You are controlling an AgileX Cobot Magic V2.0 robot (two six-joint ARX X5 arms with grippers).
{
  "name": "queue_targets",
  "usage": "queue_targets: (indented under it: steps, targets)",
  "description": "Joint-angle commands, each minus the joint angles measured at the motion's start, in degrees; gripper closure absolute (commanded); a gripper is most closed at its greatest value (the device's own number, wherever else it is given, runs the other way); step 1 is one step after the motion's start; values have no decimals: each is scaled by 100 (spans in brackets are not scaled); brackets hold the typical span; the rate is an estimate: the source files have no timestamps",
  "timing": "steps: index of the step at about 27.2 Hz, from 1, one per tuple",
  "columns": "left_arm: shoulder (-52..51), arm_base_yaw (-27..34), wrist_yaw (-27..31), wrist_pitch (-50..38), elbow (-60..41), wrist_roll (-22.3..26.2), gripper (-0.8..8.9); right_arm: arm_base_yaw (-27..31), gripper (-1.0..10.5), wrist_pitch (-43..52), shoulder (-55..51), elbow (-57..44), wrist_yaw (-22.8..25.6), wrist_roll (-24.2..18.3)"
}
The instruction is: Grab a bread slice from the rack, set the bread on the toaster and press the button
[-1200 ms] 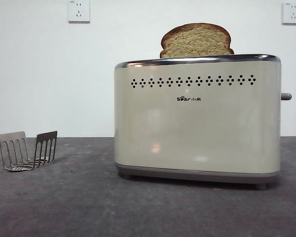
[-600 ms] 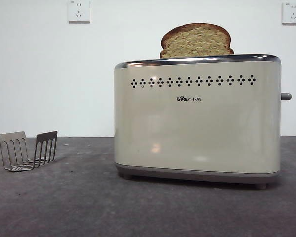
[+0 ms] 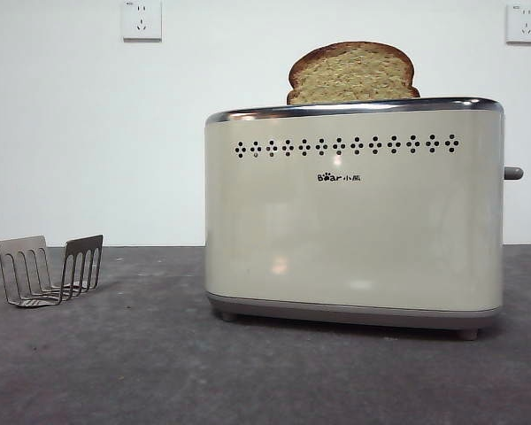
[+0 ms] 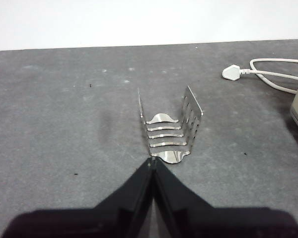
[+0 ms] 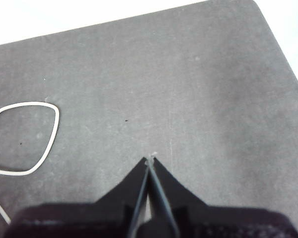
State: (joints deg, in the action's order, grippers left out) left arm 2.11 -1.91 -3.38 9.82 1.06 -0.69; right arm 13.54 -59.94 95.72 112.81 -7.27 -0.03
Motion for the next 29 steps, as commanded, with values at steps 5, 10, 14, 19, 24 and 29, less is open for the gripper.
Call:
queue_targets:
  steps: [5,10,14,19,24,29]
  targets:
    - [131,0,0,-39,-59,-33,817,-9,946,26,131,-17,85,-26]
    - [175,0,-2,-39,-59,-33,817,-9,946,-9,-468,-26,90,-26]
    - [177,0,0,-39,-59,-31,817,-90,946,-2,-1530,-26,87,-26]
    - [177,0,0,-39,-59,-31,817,-302,946,-9,-2487,-37,87,-26]
    - [177,0,0,-39,-59,-31,817,-345,946,48,-3261,-452,63,-28]
    - [177,0,0,-39,-59,-31,817,-341,946,994,-4277,-2009,334,-33]
